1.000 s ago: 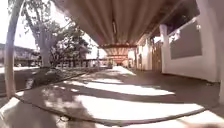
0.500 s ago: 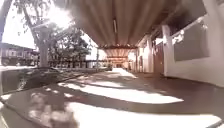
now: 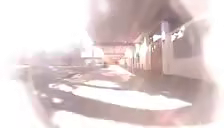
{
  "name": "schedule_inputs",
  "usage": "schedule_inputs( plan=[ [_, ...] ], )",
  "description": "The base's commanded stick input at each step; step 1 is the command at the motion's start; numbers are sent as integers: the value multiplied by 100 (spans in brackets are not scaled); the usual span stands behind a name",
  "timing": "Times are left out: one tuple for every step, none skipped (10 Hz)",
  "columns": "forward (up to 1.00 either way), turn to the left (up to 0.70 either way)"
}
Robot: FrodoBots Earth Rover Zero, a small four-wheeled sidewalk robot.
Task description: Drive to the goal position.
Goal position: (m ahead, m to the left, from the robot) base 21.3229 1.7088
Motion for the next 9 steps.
schedule_inputs(
  plan=[
    [70, 0],
    [70, 0],
    [70, 0],
    [70, 0],
    [70, 0],
    [70, 0],
    [70, 0],
    [70, 0],
    [70, 0]
  ],
)
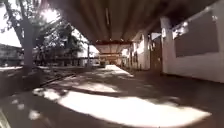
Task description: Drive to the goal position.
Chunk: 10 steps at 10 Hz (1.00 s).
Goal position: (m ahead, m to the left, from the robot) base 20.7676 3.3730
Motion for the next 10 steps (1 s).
schedule_inputs(
  plan=[
    [70, 0],
    [70, 0],
    [70, 0],
    [70, 0],
    [70, 0],
    [70, 0],
    [70, 0],
    [70, 0],
    [70, 0],
    [70, 0]
  ],
)
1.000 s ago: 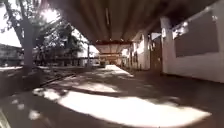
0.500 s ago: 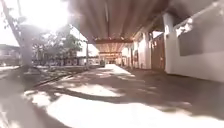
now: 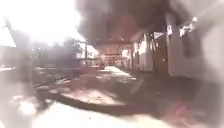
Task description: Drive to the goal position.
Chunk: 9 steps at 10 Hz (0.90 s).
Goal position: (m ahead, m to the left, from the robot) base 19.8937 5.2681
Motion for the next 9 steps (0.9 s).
schedule_inputs(
  plan=[
    [70, 0],
    [70, 0],
    [70, 0],
    [70, 0],
    [70, 0],
    [70, 0],
    [70, 0],
    [70, 0],
    [70, 0]
  ],
)
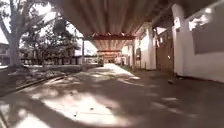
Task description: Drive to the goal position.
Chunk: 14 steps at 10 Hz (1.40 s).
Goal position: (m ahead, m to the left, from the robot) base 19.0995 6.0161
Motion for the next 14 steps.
schedule_inputs(
  plan=[
    [70, 0],
    [70, 0],
    [70, 0],
    [70, 0],
    [70, 0],
    [70, 0],
    [70, 0],
    [70, 0],
    [70, 0],
    [70, 0],
    [70, 0],
    [70, 0],
    [70, 0],
    [70, 0]
  ],
)
